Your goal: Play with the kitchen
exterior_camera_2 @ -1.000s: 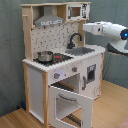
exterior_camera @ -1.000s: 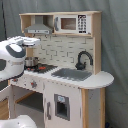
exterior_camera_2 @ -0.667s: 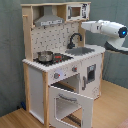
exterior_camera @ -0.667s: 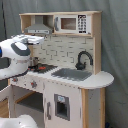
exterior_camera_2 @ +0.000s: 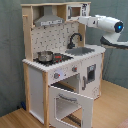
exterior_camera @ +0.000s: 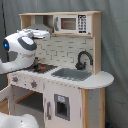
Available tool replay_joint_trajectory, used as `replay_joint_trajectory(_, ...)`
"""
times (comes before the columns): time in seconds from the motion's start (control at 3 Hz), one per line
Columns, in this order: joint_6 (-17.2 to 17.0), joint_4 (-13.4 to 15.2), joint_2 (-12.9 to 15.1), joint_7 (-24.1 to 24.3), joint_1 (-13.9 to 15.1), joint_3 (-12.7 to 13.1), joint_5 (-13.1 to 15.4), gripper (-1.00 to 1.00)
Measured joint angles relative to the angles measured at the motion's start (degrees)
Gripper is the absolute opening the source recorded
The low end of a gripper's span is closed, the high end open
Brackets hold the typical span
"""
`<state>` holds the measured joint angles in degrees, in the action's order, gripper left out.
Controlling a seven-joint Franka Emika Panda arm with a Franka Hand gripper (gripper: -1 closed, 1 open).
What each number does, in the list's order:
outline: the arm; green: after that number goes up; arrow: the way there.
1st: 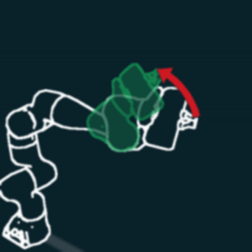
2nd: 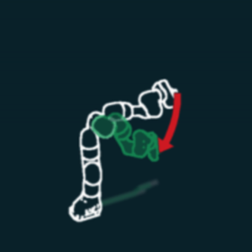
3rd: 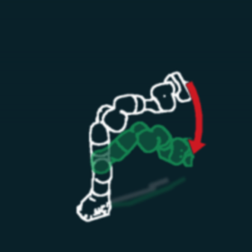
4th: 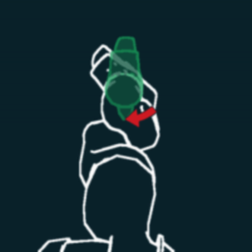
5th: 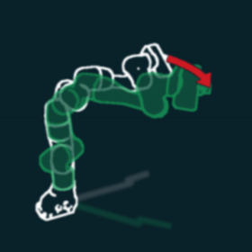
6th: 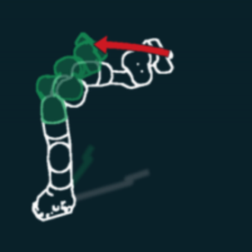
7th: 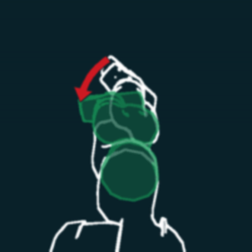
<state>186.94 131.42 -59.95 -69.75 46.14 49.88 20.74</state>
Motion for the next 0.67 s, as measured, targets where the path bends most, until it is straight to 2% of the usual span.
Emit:
replay_joint_trajectory(0.33, 0.06, -2.94, 3.64, -0.07, 3.01, 1.76, 0.01, 1.0)
replay_joint_trajectory(0.67, 0.76, -4.85, 7.69, -2.11, 5.54, 3.2, 0.02, 1.0)
